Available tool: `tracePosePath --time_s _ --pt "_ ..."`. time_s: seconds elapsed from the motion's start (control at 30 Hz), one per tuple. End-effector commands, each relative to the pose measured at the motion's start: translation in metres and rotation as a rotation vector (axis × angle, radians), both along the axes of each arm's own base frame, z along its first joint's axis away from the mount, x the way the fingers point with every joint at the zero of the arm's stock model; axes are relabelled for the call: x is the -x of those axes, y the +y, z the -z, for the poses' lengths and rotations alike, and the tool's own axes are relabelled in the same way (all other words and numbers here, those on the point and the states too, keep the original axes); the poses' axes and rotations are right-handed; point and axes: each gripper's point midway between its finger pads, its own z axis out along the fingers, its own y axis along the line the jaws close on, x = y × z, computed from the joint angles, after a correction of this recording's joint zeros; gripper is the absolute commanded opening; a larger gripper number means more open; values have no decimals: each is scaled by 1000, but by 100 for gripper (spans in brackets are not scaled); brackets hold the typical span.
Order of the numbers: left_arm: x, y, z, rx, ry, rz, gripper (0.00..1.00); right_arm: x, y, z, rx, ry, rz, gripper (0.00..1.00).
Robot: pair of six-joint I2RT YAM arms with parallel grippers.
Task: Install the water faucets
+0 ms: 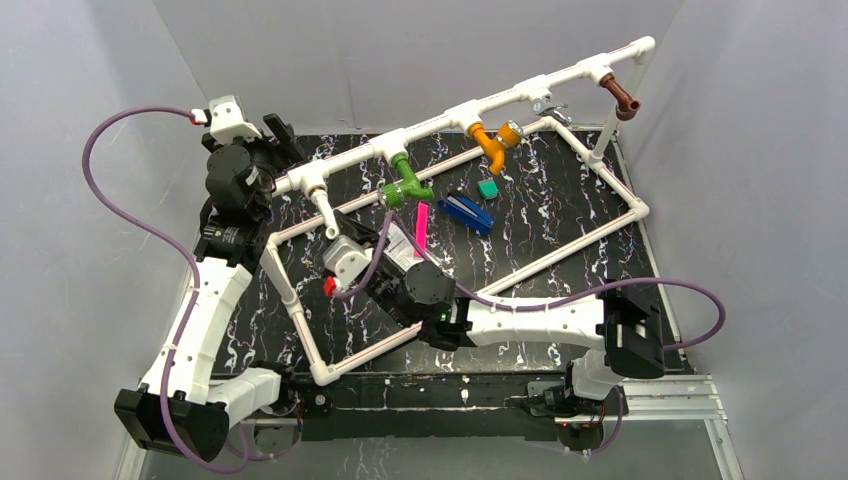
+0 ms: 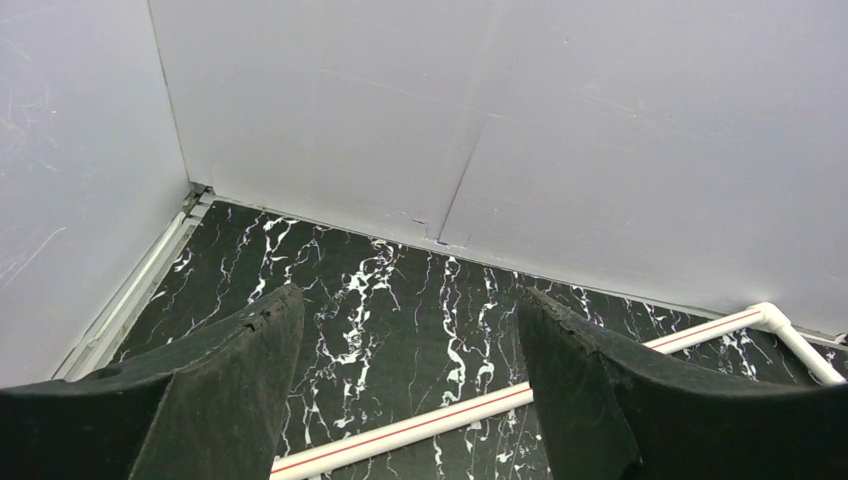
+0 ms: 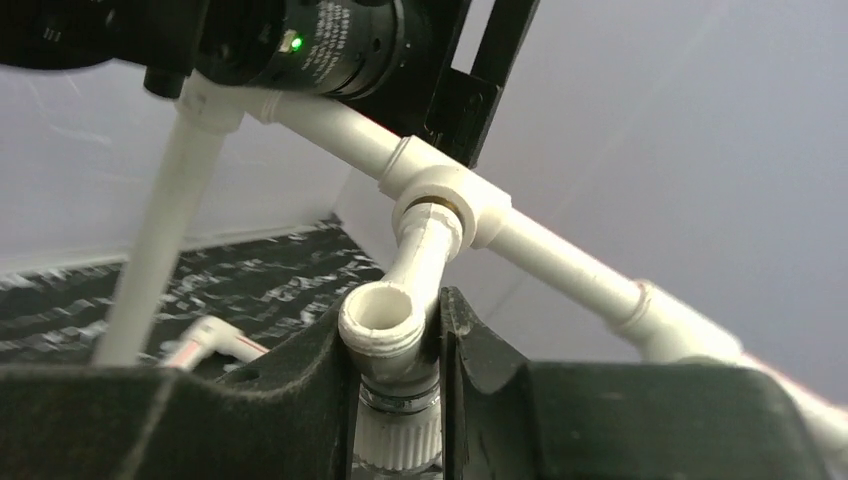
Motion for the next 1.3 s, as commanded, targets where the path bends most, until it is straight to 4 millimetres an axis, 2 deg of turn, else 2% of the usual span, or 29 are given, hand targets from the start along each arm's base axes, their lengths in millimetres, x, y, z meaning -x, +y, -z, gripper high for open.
tracePosePath --time_s 0.0,0.33,0.73,0.93,1.27 --pt "31 8 172 -118 572 -7 76 8 -8 -38 -491 338 -169 1" --pt "30 7 174 -118 577 -5 76 14 -30 -50 -958 704 -332 1" --pt "30 7 174 -116 575 -4 76 -2 -46 -41 -1404 1082 -443 1" --pt "31 7 174 -117 575 -5 76 -13 -42 -27 -1559 1275 -504 1" --pt "31 7 173 -117 575 -3 76 -15 -43 -33 -1617 1320 -524 1"
